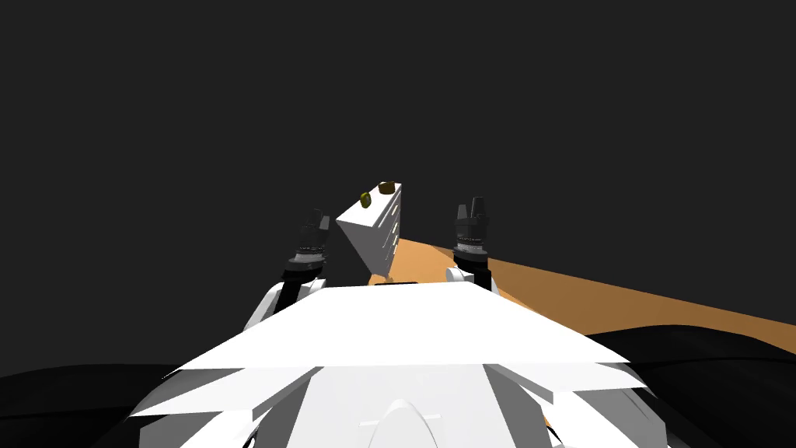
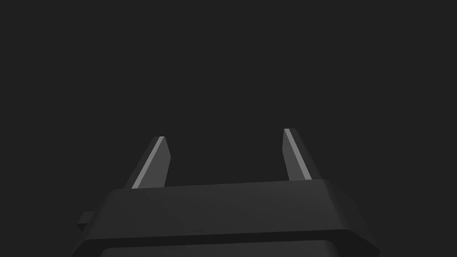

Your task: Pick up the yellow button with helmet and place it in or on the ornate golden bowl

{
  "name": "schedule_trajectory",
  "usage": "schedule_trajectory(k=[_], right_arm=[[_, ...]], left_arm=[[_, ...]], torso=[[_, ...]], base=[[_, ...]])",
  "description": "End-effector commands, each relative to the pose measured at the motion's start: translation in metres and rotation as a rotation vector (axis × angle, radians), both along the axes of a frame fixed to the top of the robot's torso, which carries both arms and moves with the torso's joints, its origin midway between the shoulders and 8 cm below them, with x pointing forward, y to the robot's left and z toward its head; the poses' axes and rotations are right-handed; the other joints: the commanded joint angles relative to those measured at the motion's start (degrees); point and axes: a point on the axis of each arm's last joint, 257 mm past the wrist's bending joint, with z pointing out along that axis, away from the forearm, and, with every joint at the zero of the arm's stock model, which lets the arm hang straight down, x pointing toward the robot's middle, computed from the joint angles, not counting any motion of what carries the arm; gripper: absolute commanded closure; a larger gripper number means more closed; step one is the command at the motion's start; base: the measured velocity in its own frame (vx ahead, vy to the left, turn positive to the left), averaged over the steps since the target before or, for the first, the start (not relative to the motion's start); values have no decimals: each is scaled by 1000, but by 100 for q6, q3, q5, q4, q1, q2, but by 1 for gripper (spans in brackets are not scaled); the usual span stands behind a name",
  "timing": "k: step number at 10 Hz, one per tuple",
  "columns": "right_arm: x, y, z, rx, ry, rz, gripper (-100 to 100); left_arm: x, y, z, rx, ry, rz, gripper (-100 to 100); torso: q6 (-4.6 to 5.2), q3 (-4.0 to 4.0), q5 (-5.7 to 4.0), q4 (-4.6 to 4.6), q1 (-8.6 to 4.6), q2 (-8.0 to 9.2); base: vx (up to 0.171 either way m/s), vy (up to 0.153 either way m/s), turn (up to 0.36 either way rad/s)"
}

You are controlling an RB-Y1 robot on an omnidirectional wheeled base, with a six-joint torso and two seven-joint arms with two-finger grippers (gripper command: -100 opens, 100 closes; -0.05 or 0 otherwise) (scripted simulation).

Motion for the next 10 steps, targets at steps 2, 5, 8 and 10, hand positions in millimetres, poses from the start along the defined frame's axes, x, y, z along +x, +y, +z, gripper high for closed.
schedule_trajectory(k=[2,5,8,10], right_arm=[[0,0,0,0,0,0,0],[0,0,0,0,0,0,0],[0,0,0,0,0,0,0],[0,0,0,0,0,0,0]], left_arm=[[10,15,-23,115,80,40,-100],[19,39,-49,258,169,96,-100],[25,69,-71,404,250,158,-100],[29,91,-82,501,297,200,-100]], torso=[[0,-1,0,0,-2,-1],[0,-9,0,-3,1,-15],[0,-14,-1,-5,-1,-24],[0,-19,0,-7,4,-33]], base=[[-34,-86,-75],[-1,-84,-97],[22,-88,-99],[47,-70,-119]])
